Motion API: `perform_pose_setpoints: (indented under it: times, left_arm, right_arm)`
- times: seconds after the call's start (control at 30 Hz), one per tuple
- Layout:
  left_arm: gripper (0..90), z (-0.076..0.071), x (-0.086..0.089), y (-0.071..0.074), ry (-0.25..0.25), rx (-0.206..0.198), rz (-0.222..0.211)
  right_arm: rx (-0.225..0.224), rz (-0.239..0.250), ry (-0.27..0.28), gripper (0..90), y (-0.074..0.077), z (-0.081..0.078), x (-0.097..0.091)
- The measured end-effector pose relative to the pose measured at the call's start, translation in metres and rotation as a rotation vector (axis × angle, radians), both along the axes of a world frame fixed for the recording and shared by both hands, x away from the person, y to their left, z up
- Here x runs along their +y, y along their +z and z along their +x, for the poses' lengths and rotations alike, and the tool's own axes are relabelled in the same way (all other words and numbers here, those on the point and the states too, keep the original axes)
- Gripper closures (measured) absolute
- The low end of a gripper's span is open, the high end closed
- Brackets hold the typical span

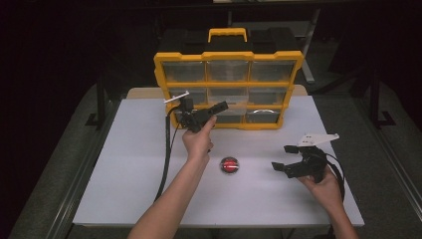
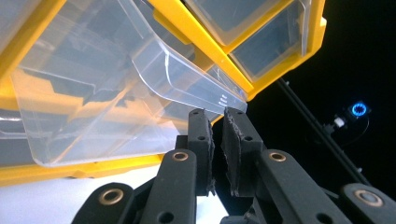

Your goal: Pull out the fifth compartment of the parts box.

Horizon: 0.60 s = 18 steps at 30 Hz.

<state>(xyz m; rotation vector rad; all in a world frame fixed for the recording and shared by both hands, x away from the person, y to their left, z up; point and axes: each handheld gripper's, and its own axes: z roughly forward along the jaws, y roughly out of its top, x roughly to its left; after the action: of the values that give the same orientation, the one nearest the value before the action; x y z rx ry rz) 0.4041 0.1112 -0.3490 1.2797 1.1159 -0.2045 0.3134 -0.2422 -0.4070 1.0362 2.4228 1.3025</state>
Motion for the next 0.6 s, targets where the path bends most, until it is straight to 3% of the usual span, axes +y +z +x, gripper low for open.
perform_pose_setpoints:
  times: [0.07, 0.17, 0.2, 0.3, 0.37, 0.43, 0.47, 0.5, 0.53, 0.6]
  left_arm:
    - [76.8, 0.001, 0.001, 0.001, -0.031, -0.007, 0.022]
    - [71.6, -0.001, 0.003, 0.002, -0.084, -0.04, 0.125]
    - [70.0, -0.003, 0.005, 0.004, -0.095, -0.062, 0.176]
    - [64.0, -0.006, 0.007, 0.009, -0.147, -0.123, 0.264]
    - [60.6, -0.008, 0.009, 0.017, -0.217, -0.163, 0.306]
    - [54.0, -0.009, 0.008, 0.026, -0.266, -0.199, 0.379]
    - [51.5, -0.009, 0.008, 0.031, -0.29, -0.228, 0.397]
    - [49.5, -0.009, 0.008, 0.031, -0.29, -0.228, 0.397]
    - [49.5, -0.011, 0.008, 0.039, -0.334, -0.276, 0.44]
    - [43.3, -0.013, 0.005, 0.048, -0.372, -0.324, 0.494]
  right_arm:
    - [-0.004, -0.002, 0.004, 15.7, 0.0, 0.0, 0.001]
    - [-0.003, -0.007, 0.01, 15.7, -0.001, 0.0, 0.003]
    - [-0.003, -0.01, 0.014, 15.7, -0.001, 0.0, 0.004]
    - [-0.003, -0.012, 0.019, 15.7, -0.001, -0.001, 0.006]
    - [-0.006, -0.014, 0.017, 15.7, 0.0, -0.001, 0.006]
    - [-0.01, -0.013, 0.017, 15.7, 0.0, -0.001, 0.006]
    - [-0.009, -0.012, 0.015, 15.7, 0.0, -0.002, 0.005]
    - [-0.009, -0.012, 0.015, 15.7, 0.0, -0.002, 0.005]
    - [-0.011, -0.011, 0.015, 15.7, 0.0, -0.001, 0.005]
    - [-0.013, -0.01, 0.014, 15.7, 0.0, -0.001, 0.005]
